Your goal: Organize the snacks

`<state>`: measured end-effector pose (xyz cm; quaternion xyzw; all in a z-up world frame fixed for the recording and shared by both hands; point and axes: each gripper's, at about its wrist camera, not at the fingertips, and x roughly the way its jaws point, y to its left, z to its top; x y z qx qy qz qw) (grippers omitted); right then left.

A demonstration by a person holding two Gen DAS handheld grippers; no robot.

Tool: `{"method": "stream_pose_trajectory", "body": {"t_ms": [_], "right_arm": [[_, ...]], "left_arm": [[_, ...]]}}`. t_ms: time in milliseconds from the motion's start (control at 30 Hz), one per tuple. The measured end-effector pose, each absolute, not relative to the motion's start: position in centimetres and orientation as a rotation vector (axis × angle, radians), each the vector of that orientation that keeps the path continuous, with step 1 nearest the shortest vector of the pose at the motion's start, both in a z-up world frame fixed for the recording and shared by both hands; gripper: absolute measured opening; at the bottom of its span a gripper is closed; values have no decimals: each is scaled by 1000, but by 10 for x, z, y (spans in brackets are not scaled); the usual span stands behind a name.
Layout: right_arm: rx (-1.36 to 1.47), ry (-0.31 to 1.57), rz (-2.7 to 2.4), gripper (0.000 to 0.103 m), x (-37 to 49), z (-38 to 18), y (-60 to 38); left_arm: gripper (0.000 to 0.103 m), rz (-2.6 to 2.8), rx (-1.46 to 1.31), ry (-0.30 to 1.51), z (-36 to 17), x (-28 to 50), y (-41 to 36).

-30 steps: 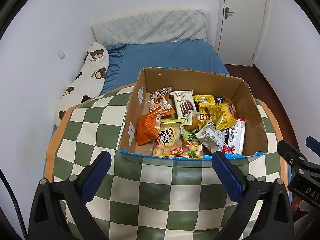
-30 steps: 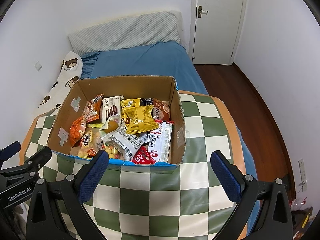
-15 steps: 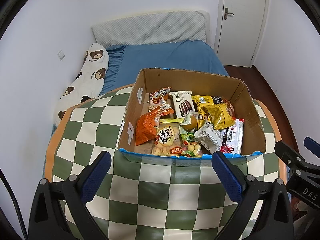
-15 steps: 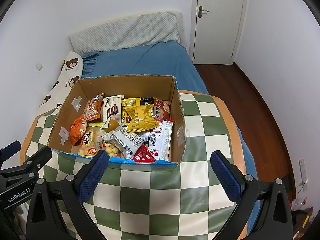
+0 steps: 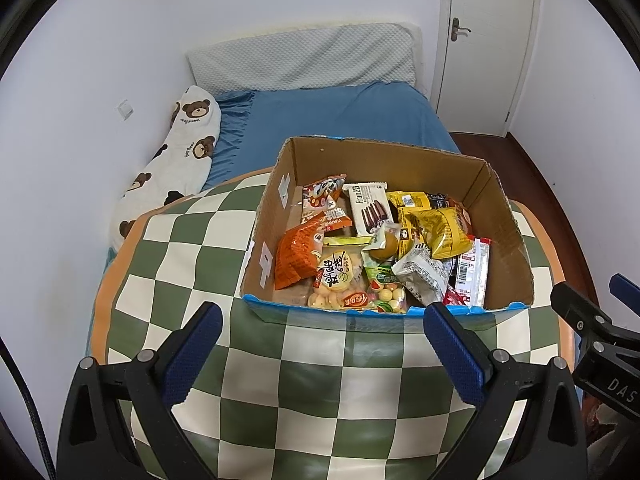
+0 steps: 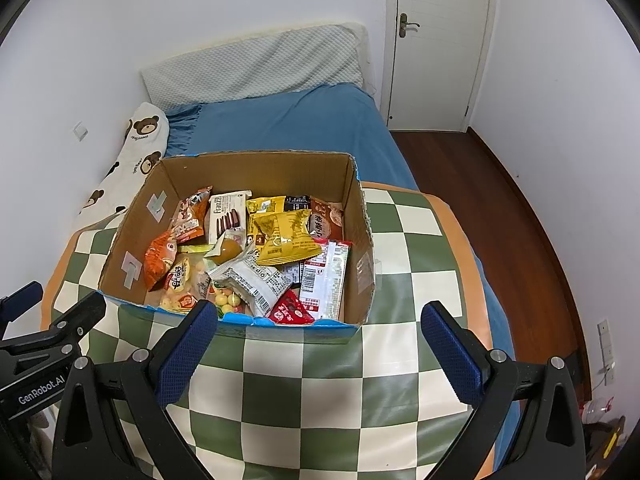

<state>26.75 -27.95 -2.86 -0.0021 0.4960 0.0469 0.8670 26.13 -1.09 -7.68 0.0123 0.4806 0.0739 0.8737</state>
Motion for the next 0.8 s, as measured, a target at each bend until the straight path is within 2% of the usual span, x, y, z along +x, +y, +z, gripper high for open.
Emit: {"method": "stream_pose_trajectory", "body": {"t_ms": [800], "right_arm": [[-2, 1037, 108, 103, 268, -27, -280]], "left_arm": [[103, 173, 25, 986, -71, 257, -11]]}}
